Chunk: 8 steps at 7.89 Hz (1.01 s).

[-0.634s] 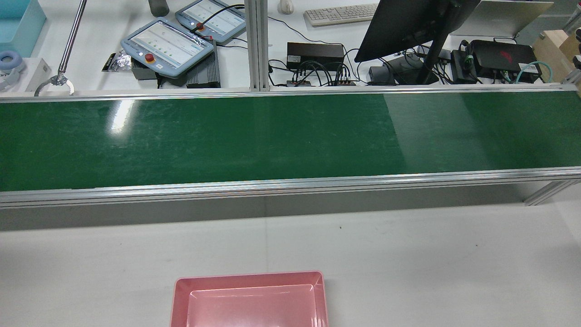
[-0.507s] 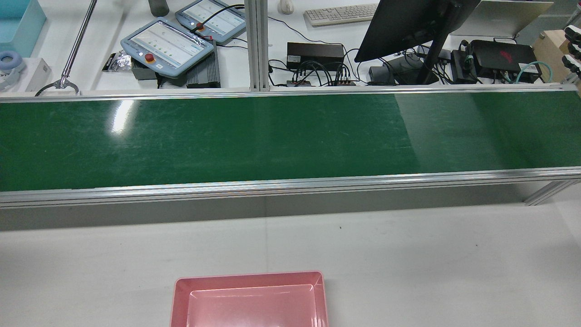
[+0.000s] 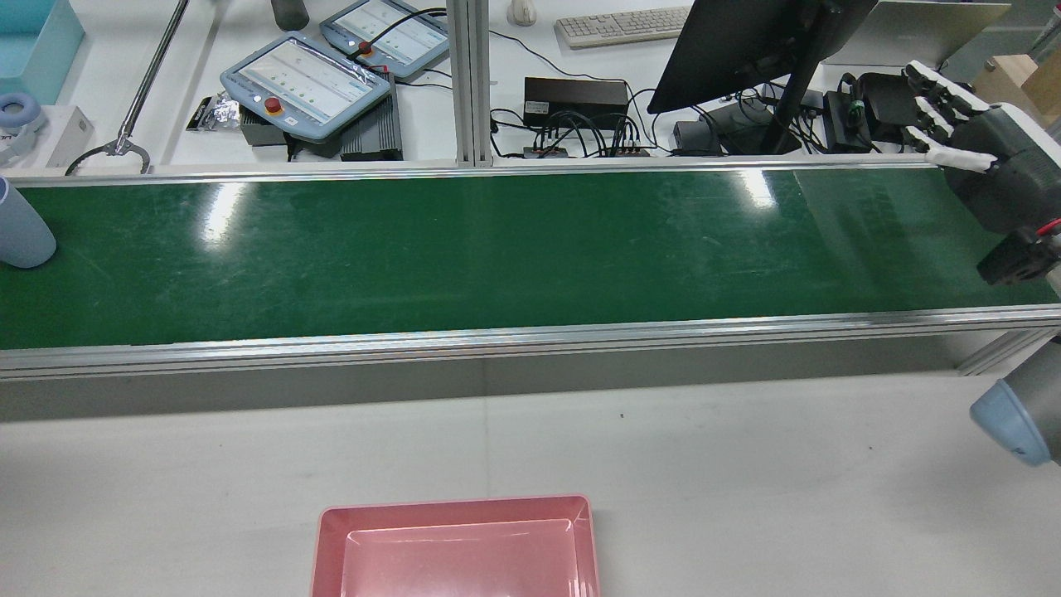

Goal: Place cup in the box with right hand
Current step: 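Raise the right hand beside the conveyor, fingers open, awaiting the cup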

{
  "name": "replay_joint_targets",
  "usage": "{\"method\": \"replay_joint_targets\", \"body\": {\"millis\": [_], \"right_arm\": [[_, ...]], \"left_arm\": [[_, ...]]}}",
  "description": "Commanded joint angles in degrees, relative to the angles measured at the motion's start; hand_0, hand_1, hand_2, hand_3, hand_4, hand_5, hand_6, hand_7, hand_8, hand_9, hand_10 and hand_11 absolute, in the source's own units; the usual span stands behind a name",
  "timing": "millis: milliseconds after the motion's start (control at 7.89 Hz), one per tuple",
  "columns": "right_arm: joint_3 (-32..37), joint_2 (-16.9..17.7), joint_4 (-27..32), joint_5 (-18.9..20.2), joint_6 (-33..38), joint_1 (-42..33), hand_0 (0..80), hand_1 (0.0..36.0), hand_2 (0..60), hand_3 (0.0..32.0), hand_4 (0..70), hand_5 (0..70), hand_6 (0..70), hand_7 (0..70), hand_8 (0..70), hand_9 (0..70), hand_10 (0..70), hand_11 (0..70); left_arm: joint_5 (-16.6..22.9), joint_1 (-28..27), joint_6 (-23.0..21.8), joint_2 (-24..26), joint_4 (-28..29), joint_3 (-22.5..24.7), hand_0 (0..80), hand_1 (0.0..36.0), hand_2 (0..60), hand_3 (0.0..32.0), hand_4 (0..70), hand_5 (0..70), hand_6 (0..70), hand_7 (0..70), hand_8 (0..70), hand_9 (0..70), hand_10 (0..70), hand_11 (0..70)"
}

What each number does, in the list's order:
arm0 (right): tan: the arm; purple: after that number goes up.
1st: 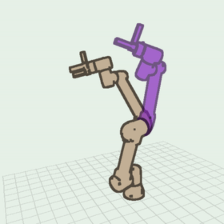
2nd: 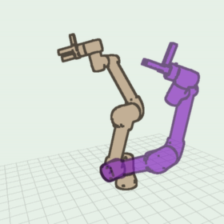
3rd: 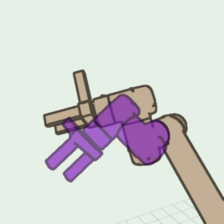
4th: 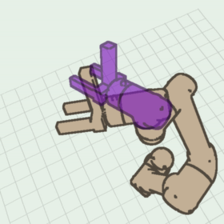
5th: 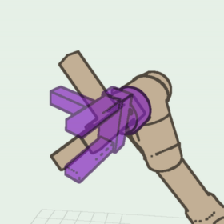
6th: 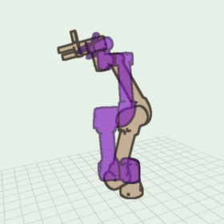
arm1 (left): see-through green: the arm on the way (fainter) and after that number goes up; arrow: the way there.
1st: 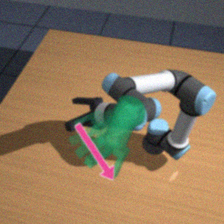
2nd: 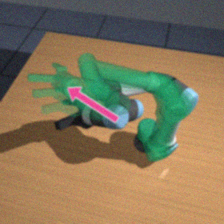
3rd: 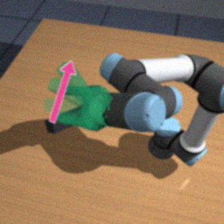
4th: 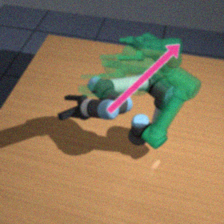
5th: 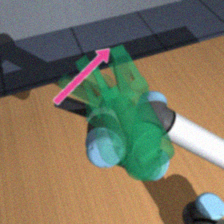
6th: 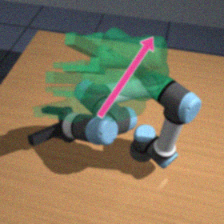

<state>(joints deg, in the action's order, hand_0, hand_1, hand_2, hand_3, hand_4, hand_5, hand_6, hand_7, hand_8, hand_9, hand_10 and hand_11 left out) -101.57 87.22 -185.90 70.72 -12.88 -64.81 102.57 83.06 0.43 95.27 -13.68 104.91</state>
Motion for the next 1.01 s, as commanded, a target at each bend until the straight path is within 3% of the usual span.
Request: {"method": "replay_joint_targets", "body": {"millis": [0,127,254,380,507,761,887], "right_arm": [[-1.3,-1.5,-0.2,-2.0,-2.0,3.6,48.7,14.0,0.0,25.6,0.0,4.5,0.1,9.7,0.0,0.5,0.5,2.4],[-1.5,-1.4,-0.2,-2.0,-2.6,4.0,48.7,14.3,0.0,18.4,0.0,4.4,0.9,10.1,0.0,0.6,0.2,1.9],[-2.0,-1.4,-0.2,-2.0,-2.7,4.9,48.1,13.5,0.0,17.4,0.0,4.3,0.9,9.7,0.0,0.6,0.0,1.7],[-2.1,-1.4,-0.2,-2.0,-3.4,5.0,47.9,13.1,0.0,22.8,0.0,4.3,0.2,9.0,0.0,0.4,0.0,1.4],[-2.1,-1.2,-0.2,-2.0,-4.2,5.0,48.2,13.5,0.0,24.6,0.0,4.5,0.0,9.0,0.0,0.4,0.0,1.0],[-2.1,-1.0,-0.2,-2.0,-4.4,5.1,48.2,14.2,0.0,0.0,0.0,4.6,2.9,8.7,0.3,0.3,0.0,0.9],[-2.1,-1.0,-0.2,-2.0,-4.5,5.5,47.8,13.3,0.0,0.0,0.0,4.4,3.3,8.3,0.7,0.6,0.0,0.6]], "left_arm": [[0.0,0.0,0.0,0.0,0.1,0.0,0.0,0.0,0.0,0.0,0.0,0.0,0.0,0.0,0.0,0.0,0.0,0.0],[0.0,0.0,0.0,0.0,0.1,-0.1,0.0,0.0,0.0,0.0,0.0,0.0,0.0,0.0,0.0,0.0,0.0,0.0],[0.0,0.0,-0.1,0.0,0.1,-0.1,0.0,0.0,0.0,0.0,0.0,0.0,0.0,0.0,0.0,0.0,0.0,0.0],[0.0,0.0,-0.1,0.0,0.1,-0.1,0.0,0.0,0.0,0.0,0.0,0.0,0.0,0.0,0.0,0.0,0.0,0.0],[0.0,0.0,-0.1,0.0,0.1,-0.1,0.0,0.0,0.0,0.0,0.0,0.0,0.0,0.0,0.0,0.0,0.0,0.0],[0.0,0.0,-0.1,0.0,0.1,-0.1,0.0,0.0,0.0,0.0,0.0,0.0,0.0,0.0,0.0,0.0,0.0,0.0],[0.0,0.0,-0.1,0.0,0.1,-0.1,0.0,0.0,0.0,0.0,0.0,0.0,0.0,0.0,0.0,0.0,0.0,0.0]]}}
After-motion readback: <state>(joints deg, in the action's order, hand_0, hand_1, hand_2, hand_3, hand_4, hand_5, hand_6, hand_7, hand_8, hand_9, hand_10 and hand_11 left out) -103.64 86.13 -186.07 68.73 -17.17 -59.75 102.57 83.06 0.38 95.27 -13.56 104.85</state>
